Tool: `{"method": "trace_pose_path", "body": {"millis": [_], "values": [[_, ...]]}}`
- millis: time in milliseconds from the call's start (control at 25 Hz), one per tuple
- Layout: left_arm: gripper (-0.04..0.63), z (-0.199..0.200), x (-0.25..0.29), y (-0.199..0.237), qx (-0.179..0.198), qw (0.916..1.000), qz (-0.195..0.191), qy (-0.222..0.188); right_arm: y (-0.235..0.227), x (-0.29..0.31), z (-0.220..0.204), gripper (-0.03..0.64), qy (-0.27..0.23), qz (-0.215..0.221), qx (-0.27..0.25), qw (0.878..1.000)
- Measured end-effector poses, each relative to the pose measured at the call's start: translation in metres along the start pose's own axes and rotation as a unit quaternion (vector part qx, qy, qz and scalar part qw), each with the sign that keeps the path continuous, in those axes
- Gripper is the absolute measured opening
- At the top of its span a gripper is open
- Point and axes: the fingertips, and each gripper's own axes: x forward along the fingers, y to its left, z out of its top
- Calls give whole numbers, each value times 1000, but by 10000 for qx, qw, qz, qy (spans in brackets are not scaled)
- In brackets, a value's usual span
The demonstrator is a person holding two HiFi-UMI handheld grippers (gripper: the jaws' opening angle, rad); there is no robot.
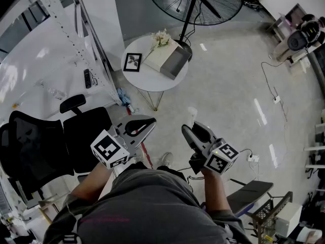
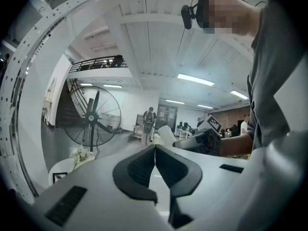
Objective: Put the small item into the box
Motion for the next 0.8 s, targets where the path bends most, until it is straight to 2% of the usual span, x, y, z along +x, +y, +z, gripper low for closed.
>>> {"method": "trace_pose_path", "body": {"millis": [440, 800], "values": [[18, -10, 6, -9, 21, 10000, 6, 64, -7, -5, -2, 130, -58, 26, 156, 9999], [18, -16, 29, -35, -27, 9997, 203, 110, -27, -34, -5, 131, 76, 186, 273, 9994]]}}
